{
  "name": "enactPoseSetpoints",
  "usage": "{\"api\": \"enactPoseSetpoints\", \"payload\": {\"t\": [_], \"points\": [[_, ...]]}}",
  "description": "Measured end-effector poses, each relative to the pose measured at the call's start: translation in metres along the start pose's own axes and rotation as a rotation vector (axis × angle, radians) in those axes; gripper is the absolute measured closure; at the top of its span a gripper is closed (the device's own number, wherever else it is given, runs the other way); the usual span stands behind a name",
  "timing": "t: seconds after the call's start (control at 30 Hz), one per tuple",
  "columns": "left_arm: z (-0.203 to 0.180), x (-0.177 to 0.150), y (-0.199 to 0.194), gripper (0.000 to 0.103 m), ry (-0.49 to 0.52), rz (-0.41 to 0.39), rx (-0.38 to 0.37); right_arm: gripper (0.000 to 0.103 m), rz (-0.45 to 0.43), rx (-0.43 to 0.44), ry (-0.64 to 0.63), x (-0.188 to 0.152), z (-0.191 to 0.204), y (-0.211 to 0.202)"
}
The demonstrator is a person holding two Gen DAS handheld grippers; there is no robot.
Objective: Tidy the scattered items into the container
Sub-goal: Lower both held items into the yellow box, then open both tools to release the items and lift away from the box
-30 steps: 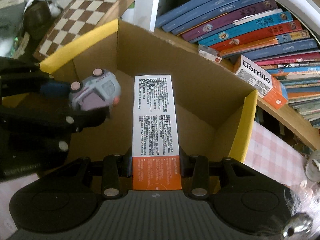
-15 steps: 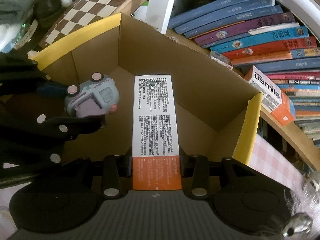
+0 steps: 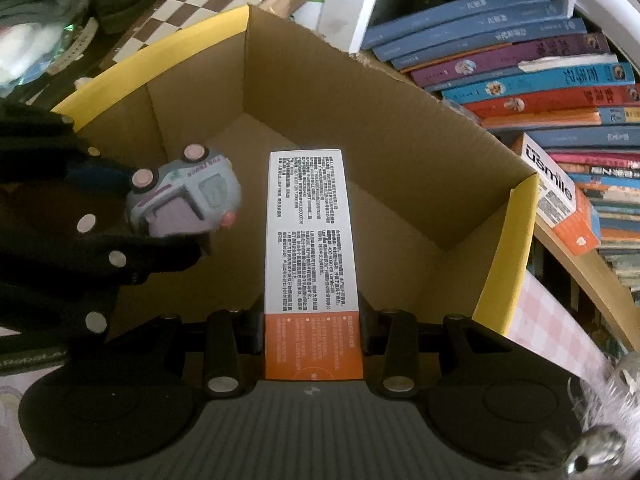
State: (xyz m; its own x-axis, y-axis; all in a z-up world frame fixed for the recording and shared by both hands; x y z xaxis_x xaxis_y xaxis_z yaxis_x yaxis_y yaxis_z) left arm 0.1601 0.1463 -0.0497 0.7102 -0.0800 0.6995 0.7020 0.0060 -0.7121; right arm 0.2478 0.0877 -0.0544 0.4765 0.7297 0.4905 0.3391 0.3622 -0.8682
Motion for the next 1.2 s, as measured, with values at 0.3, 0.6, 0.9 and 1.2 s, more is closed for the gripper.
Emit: {"api": "enactPoseSetpoints", "payload": {"t": [0.3, 0.6, 0.9, 1.2], "points": [[0.003, 0.002, 0.001, 0.066, 0.002, 0.013, -0.008, 0.066, 0.015, -0.002, 0.014, -0.004, 0.003, -0.001], [0.004, 0.003, 0.001, 0.065, -0.007, 0.021, -0.012, 0.064, 0.002, -0.011, 0.008, -0.007, 0.005, -0.005], [0.008, 0.007, -0.022, 0.046, -0.043, -0.046, 0.015, 0.049, -0.060, -0.033, -0.003, -0.007, 0.005, -0.021], [0.005, 0.011, -0.064, 0.034, -0.060, -0.145, 0.060, 0.047, -0.178, -0.030, 0.055, -0.009, 0.001, -0.069]]}}
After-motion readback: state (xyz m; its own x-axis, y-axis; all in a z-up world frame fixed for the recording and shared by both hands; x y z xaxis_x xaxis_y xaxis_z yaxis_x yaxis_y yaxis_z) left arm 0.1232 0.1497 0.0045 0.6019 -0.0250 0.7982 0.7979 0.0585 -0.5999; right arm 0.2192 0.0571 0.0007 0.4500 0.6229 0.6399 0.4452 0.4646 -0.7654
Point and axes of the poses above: each gripper's, at about its wrist camera, not at the fingertips, and y roughly the way its jaws point, z to its left, x to its top, the point moved 2 cm from there along y, roughly the way its jaws point, and after that the axes turned 11 degrees about y, right-handed, at the moved point
